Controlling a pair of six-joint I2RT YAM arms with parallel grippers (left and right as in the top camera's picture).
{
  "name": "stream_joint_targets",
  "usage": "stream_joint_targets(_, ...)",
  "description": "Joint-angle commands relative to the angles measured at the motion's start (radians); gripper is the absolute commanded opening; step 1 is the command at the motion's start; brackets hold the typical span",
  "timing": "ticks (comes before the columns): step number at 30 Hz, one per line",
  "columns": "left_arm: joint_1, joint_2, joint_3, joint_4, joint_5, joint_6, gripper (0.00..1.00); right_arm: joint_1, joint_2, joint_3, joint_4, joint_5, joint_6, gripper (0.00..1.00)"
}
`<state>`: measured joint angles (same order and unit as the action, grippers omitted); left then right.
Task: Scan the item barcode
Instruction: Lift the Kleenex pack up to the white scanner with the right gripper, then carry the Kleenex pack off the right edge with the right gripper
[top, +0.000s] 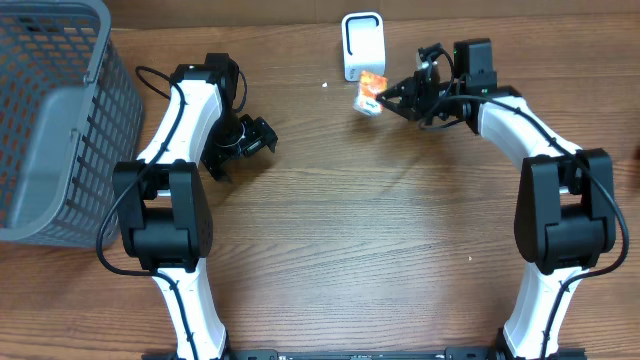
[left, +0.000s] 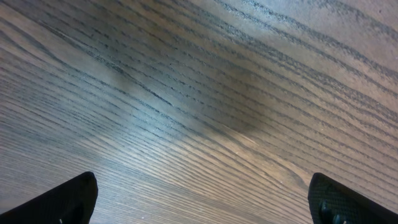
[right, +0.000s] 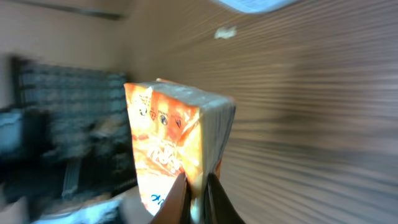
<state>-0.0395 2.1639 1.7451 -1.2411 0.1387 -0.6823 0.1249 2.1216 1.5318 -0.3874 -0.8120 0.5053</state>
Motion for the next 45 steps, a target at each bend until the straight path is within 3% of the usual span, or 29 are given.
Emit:
stream_joint_targets(1,-0.011,0.007,-0.011,-0.002,0.008,-0.021,1.00,0.005,-0.035,0.127,-0.140,0.384,-0.155,0.04)
stream_joint_targets(5,-0.011,0.007,-0.011,-0.002,0.008,-0.021,1.00,0.009,-0.035,0.237,-0.293,0.615,-0.213,0.04)
stream_joint_targets(9,-0.011,0.007,-0.011,-0.002,0.008,-0.021,1.00,0.023,-0.035,0.299,-0.325,0.805,-0.273,0.04)
stream_joint_targets(16,-0.011,0.007,-0.011,-0.002,0.008,-0.021,1.00,0.103,-0.034,0.303,-0.211,1.090,-0.422,0.04)
stream_joint_targets(22,-0.011,0.007,-0.011,-0.002,0.008,-0.021,1.00,0.220,-0.031,0.302,-0.008,1.280,-0.762,0.04)
stream_joint_targets(28,-0.011,0.007,-0.011,-0.002,0.008,-0.021,1.00,0.288,0.010,0.302,0.200,1.301,-1.128,0.04)
stream_joint_targets(45,-0.011,0.007,-0.011,-0.002,0.008,-0.021,1.00,0.291,0.114,0.302,0.275,1.098,-1.143,0.04)
